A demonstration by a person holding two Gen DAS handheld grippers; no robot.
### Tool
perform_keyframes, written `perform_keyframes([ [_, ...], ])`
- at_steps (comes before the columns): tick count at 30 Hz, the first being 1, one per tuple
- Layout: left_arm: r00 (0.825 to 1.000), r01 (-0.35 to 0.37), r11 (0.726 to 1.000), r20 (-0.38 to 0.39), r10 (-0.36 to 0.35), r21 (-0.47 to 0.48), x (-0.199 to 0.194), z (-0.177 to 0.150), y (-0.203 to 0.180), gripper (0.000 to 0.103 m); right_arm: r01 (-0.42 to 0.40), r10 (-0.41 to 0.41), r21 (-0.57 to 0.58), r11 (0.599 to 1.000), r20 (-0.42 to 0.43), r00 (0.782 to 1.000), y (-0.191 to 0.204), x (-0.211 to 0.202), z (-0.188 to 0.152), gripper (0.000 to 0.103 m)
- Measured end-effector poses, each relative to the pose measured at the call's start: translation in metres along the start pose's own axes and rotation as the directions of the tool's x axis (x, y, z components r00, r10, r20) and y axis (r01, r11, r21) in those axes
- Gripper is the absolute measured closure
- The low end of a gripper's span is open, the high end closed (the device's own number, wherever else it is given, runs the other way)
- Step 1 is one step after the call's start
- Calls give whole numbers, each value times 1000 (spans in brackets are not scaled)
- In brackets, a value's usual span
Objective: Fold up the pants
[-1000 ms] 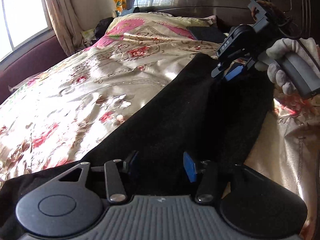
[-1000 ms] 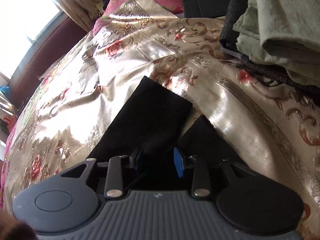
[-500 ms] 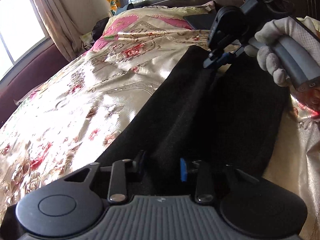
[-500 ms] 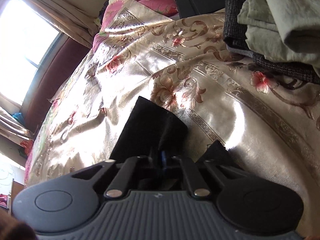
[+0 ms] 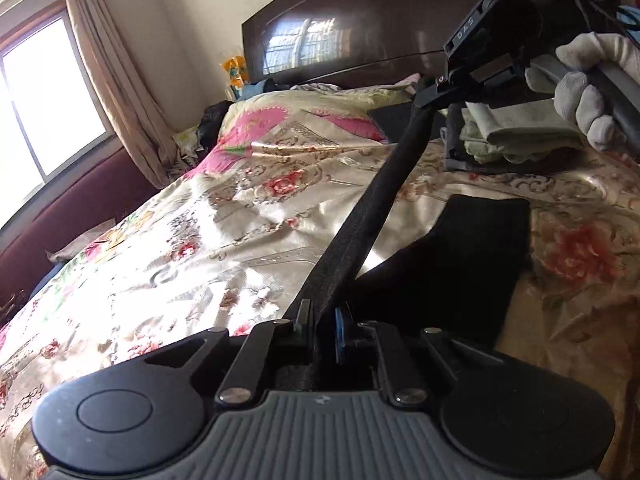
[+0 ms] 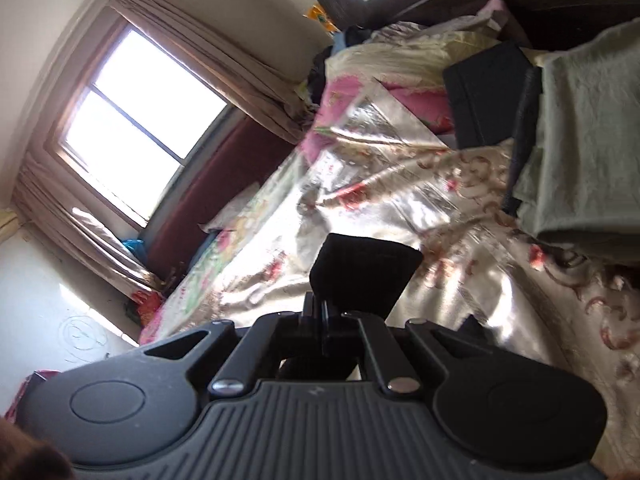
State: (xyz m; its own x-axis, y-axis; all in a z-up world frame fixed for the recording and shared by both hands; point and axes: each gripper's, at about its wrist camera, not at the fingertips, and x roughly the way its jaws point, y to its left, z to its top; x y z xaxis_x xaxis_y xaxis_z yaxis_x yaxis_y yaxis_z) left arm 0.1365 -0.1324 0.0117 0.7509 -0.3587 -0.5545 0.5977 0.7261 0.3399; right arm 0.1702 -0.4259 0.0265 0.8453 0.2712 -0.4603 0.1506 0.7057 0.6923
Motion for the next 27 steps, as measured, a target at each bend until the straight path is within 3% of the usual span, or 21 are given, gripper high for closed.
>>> perform_keyframes([
  [1,1000,-15,999,-27,16,29,10,-4,-6,59,46,-45,30,998,-34,998,-11,10,-5,100],
  [4,991,-52,994,-119,63,93,44,-16,-19,59,21,-14,136,991,-54,998,-29,17,-15,100],
  [6,988,-53,995,-144,64,82,51,-19,-25,60,27,-24,106,994,-28,999,-25,12,-13,100],
  [10,993,-54,992,-100,65,114,44,-14,-33,73,24,-21,104,994,-24,999,-29,1,0,100],
  [16,996,-92,989,-6,94,113,15,2,-24,75,-81,80,67,995,18,997,-14,-28,-2,100],
  [19,998,-56,994,-7,57,98,3,-3,-26,74,-6,7,60,998,-16,1000,-33,-28,-20,100],
  [23,993,30,985,-118,-10,171,17,-33,-58,74,145,-121,144,979,-165,979,-89,-6,-52,99],
  [27,990,47,979,-140,-20,197,21,-41,-73,74,115,-81,229,967,-152,985,-105,-8,-60,94],
])
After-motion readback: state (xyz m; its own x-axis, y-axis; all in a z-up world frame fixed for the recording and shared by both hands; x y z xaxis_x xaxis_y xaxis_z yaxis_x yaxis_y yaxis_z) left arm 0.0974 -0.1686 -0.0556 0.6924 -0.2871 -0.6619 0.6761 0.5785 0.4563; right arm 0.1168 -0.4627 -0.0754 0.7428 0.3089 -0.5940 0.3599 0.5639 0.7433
